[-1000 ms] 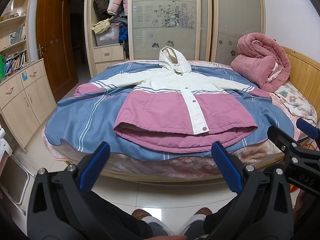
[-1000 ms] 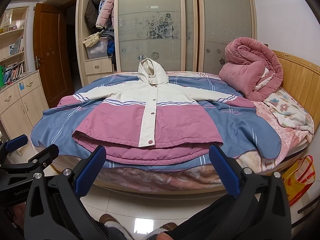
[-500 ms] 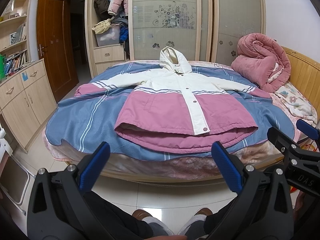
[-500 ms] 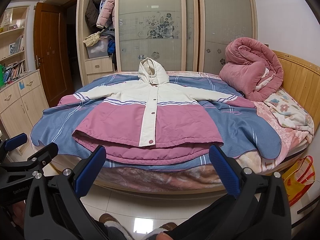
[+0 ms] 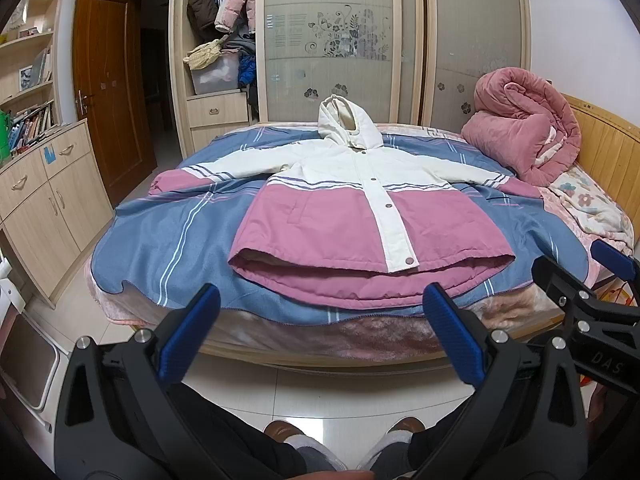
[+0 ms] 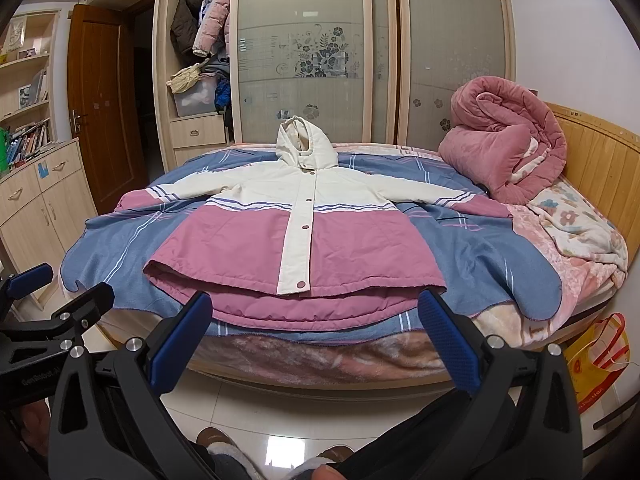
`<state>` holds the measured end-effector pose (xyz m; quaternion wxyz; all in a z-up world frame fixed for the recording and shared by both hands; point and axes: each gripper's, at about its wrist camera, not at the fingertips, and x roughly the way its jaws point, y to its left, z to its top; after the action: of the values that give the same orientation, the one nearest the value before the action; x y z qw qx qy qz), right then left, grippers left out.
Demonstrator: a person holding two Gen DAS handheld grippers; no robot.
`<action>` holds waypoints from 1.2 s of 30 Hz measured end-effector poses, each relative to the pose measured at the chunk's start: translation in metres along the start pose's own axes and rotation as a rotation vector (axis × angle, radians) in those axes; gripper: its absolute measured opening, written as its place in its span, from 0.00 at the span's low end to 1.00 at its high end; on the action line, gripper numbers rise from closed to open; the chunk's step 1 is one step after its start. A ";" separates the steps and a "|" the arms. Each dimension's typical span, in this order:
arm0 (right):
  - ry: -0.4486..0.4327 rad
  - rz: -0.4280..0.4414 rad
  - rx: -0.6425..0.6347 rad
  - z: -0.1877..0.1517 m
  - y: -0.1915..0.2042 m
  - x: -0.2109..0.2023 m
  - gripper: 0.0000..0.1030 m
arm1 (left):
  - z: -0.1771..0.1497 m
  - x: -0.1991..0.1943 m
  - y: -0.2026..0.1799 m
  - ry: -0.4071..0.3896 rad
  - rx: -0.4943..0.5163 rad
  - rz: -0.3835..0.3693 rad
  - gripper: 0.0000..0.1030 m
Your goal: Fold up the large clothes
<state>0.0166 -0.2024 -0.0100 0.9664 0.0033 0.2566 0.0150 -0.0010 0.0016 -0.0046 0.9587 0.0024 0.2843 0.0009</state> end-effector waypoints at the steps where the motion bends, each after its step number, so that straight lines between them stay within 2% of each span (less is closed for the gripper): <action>1: 0.000 0.000 0.000 0.000 0.000 0.000 0.99 | 0.000 0.000 0.000 0.000 0.001 0.000 0.98; 36: -0.006 -0.015 0.019 0.005 -0.011 0.004 0.99 | 0.000 0.008 -0.002 0.011 0.017 0.012 0.98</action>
<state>0.0233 -0.2130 -0.0079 0.9671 0.0106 0.2541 0.0053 0.0053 -0.0007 -0.0088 0.9571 0.0121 0.2894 0.0043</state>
